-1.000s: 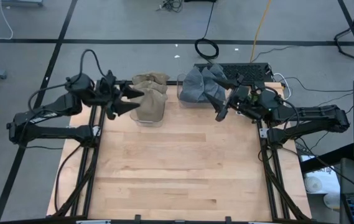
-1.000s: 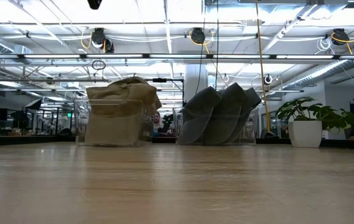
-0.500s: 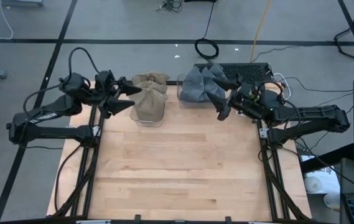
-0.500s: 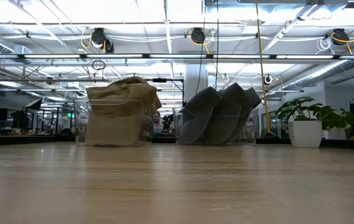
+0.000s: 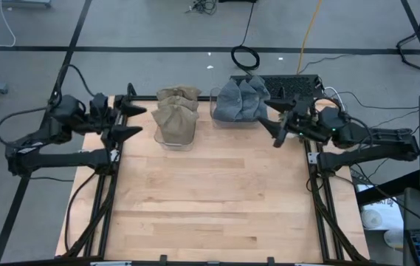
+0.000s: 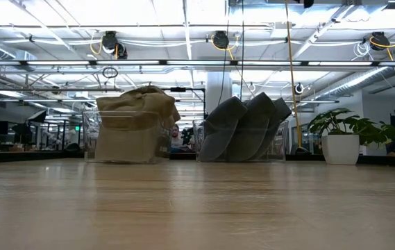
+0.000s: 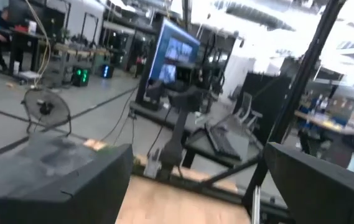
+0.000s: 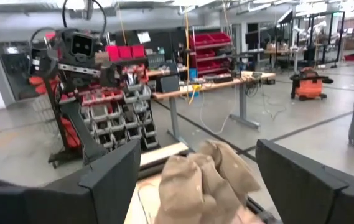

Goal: Pick & Place hat
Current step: Return to Home Position

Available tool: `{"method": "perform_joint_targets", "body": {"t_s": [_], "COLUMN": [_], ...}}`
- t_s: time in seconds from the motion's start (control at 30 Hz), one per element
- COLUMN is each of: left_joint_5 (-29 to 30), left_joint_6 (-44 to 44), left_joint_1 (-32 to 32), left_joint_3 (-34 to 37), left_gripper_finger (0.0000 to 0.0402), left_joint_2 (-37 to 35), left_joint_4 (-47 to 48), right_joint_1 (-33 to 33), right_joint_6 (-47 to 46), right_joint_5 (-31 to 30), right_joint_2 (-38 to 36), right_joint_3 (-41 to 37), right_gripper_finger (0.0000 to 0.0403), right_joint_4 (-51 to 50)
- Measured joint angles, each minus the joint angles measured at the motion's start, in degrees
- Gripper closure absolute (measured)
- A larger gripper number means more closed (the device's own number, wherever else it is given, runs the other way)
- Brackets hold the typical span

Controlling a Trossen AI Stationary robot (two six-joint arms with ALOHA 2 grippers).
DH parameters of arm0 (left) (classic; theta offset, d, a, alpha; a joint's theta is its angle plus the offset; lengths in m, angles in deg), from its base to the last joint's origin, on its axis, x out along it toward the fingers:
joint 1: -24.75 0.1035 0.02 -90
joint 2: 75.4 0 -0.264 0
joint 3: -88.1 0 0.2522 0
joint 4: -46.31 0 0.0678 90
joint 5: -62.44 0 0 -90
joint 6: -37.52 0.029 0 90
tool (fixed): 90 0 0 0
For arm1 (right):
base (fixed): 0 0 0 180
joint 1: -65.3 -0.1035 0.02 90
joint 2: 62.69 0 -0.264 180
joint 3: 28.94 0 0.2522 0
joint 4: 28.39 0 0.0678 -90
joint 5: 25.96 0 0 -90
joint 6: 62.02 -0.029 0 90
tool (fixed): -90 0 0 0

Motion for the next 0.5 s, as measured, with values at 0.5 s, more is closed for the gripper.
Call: {"method": "perform_joint_targets", "body": {"t_s": [0.5], "left_joint_5": [8.30], "left_joint_6": [8.26], "left_joint_1": [-2.17], "left_joint_3": [-0.01], "left_gripper_finger": [0.0027], "left_joint_2": [-14.50], "left_joint_4": [15.76], "right_joint_1": [0.00], "right_joint_6": [-1.14], "right_joint_5": [0.12], "right_joint_2": [-13.10], "right_joint_3": [-16.51], "right_gripper_finger": [0.0100], "right_joint_4": [5.27]}}
